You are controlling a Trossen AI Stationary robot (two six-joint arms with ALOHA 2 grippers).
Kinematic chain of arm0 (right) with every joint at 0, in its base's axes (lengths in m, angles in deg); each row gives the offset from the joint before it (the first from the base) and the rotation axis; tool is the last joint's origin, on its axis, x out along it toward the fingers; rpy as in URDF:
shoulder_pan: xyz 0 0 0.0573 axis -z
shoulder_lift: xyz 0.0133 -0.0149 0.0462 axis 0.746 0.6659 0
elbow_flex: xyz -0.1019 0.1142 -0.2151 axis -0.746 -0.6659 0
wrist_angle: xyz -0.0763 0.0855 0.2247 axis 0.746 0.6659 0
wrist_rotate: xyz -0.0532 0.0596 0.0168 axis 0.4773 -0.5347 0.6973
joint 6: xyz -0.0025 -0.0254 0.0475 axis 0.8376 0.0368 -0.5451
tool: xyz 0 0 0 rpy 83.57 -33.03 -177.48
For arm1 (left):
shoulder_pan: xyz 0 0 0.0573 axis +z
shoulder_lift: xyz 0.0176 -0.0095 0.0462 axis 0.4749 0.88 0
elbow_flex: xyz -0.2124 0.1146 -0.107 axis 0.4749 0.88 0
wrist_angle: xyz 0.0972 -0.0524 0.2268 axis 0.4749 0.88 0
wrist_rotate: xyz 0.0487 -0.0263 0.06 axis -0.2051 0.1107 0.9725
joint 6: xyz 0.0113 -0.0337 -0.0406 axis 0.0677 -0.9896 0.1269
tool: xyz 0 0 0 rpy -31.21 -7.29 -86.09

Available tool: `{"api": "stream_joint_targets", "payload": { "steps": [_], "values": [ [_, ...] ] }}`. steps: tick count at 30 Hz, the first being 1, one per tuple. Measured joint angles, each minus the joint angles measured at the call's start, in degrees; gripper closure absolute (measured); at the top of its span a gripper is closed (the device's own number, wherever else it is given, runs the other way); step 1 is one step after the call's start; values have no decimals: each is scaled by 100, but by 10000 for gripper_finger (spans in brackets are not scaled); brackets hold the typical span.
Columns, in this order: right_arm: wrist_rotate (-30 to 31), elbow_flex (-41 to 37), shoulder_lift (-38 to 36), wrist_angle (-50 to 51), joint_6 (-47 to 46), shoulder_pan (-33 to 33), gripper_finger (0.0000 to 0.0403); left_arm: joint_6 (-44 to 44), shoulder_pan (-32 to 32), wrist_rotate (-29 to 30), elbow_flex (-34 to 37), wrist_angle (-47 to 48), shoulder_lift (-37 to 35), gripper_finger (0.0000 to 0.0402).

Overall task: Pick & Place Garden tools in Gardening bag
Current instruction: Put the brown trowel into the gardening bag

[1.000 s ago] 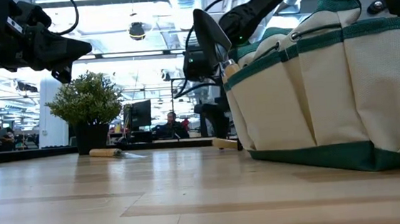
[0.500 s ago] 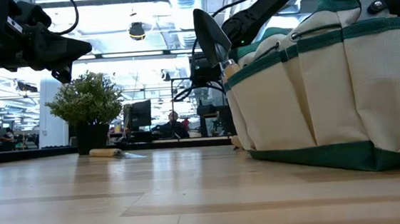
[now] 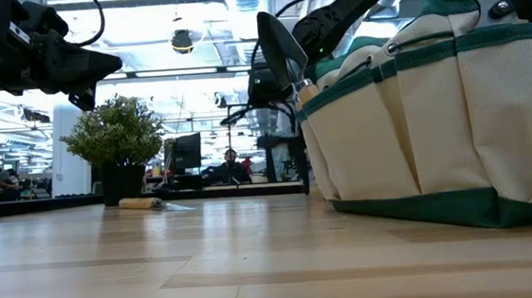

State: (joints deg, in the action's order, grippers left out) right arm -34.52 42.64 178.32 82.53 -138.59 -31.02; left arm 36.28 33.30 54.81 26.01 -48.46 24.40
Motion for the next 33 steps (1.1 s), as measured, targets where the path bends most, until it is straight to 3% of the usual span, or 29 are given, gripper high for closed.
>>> {"api": "stream_joint_targets", "payload": {
  "steps": [8, 14, 25, 33],
  "values": [
    [690, 9, -677, -78, 92, -208, 345, 0, 0, 1, 0, -4, -15, 384],
    [1794, 20, -1544, -130, 146, -705, 345, 0, -1, 0, 0, -2, -3, 384],
    [3777, 23, -3059, 127, 221, -2527, 345, 0, -1, 2, 0, -2, -2, 384],
    [4817, 24, -3352, 937, 363, -4148, 345, 1, 0, 0, 0, -2, -2, 384]
  ]
}}
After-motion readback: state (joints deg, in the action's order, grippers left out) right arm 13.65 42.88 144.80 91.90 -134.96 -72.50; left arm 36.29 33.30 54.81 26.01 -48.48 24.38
